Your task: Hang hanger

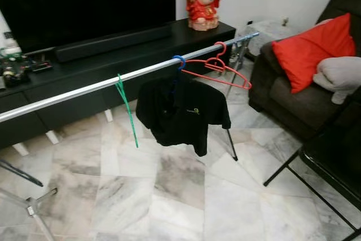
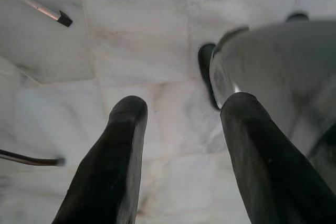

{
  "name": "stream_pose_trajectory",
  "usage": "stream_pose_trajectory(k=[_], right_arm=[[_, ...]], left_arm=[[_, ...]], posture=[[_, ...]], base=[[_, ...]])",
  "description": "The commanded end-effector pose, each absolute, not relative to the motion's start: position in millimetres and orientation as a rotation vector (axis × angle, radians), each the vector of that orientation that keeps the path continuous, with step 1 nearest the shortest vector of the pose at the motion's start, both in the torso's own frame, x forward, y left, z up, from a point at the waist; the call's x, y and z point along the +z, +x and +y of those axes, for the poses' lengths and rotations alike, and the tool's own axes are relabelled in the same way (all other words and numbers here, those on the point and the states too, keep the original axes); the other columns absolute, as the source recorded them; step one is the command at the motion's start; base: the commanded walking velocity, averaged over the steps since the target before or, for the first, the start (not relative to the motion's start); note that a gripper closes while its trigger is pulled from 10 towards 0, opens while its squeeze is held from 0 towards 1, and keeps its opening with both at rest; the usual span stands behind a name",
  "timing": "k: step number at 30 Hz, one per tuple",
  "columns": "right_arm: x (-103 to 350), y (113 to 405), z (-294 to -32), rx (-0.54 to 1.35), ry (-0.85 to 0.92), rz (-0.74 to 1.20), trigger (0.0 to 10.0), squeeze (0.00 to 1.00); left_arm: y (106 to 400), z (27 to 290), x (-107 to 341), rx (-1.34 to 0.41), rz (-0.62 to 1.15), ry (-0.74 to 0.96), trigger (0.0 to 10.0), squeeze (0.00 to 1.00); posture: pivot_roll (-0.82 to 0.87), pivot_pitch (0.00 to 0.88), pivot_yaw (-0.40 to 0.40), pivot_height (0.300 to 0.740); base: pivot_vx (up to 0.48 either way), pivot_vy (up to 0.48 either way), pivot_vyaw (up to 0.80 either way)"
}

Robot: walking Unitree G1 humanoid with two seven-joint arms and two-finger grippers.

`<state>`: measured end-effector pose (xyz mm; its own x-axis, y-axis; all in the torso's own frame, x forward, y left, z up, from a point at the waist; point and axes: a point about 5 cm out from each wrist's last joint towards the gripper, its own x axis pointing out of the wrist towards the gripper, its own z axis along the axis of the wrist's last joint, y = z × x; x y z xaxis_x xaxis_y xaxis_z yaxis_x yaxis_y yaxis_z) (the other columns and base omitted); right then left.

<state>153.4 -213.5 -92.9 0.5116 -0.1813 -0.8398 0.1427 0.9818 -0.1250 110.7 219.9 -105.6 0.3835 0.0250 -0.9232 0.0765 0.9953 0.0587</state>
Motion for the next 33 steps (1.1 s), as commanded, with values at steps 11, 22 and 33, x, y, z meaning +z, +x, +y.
stream_pose_trajectory(k=[11,22,33], right_arm=[[-106,111,-217,-0.227,-0.021,1.103,10.0,0.0],[-99,137,-210,-0.224,0.0,1.04,10.0,0.0],[-100,140,-204,-0.236,0.012,1.048,10.0,0.0]], left_arm=[[108,220,-106,-0.064,1.179,0.14,10.0,0.0],[140,211,-98,-0.09,1.101,0.12,10.0,0.0],[138,216,-98,-0.081,1.122,0.143,10.0,0.0]], posture=[[0.07,0.032,0.043,0.74],[0.05,0.0,0.077,0.74],[0.04,0.0,0.089,0.74]], base=[[0.0,0.0,-0.77],[0.0,0.0,-0.77],[0.0,0.0,-0.76]])
